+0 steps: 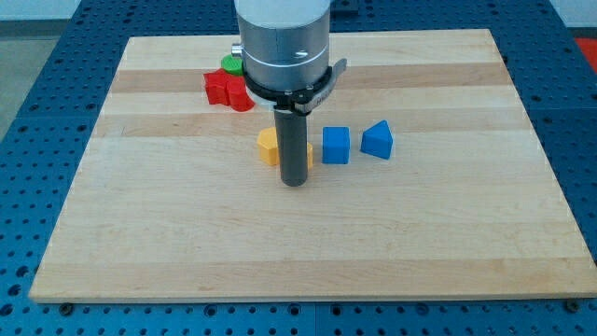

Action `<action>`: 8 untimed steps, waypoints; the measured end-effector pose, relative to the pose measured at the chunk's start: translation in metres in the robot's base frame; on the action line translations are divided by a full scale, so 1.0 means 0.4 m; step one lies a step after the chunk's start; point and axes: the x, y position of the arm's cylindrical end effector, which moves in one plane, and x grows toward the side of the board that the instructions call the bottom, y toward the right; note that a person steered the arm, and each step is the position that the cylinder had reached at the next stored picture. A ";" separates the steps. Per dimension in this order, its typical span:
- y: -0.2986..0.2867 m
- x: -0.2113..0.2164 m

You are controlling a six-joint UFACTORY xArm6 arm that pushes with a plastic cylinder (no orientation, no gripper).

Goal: Move your arm to the right of the blue triangle

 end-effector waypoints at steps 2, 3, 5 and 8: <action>0.000 -0.026; 0.004 -0.018; 0.108 0.005; 0.469 -0.142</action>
